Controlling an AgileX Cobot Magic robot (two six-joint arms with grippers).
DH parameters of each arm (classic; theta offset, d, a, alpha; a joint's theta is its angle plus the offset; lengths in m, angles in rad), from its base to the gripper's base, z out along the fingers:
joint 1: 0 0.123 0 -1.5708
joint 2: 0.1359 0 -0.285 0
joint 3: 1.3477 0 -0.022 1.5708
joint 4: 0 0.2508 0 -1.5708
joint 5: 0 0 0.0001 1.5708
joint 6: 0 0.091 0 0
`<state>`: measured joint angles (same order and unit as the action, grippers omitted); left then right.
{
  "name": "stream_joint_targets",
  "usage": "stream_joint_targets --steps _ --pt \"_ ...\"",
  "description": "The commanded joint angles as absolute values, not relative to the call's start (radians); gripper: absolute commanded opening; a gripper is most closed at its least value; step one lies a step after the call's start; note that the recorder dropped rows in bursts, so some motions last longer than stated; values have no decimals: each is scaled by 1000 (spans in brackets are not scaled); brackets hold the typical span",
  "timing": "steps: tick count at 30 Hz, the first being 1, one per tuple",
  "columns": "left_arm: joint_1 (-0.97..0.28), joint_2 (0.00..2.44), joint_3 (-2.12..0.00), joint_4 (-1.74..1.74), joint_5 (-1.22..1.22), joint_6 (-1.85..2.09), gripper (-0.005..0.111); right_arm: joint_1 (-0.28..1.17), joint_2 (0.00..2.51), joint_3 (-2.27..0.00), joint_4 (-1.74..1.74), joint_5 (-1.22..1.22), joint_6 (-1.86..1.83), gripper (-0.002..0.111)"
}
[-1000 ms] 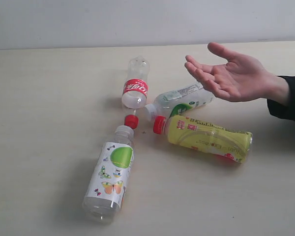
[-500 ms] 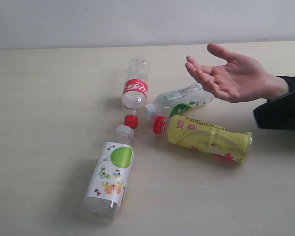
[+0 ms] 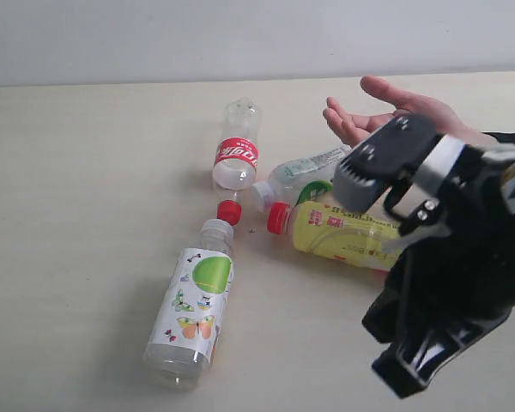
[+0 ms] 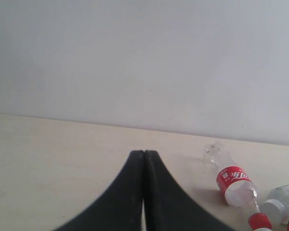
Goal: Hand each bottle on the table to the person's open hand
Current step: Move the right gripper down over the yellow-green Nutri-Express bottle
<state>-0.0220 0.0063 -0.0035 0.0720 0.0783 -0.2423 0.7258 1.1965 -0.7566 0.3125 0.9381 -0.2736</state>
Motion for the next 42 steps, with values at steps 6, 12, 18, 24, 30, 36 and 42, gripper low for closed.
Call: stream_joint_targets --steps 6,12,18,24,30,36,42 --pt "-20 0 0 75 77 -241 0 937 1360 -766 -43 883 -259 0" --pt "-20 0 0 75 77 -241 0 1001 1404 -766 -253 767 -244 1" --pt "-20 0 0 75 77 -241 0 1001 1409 -766 -287 627 -121 8" --pt "-20 0 0 75 77 -241 0 1001 1409 -766 -289 632 -69 8" --pt "-20 0 0 75 77 -241 0 1001 1409 -766 -354 644 50 9" --pt "-20 0 0 75 77 -241 0 1001 1409 -766 -374 698 92 10" --pt "-20 0 0 75 77 -241 0 1001 1409 -766 -377 752 92 10"
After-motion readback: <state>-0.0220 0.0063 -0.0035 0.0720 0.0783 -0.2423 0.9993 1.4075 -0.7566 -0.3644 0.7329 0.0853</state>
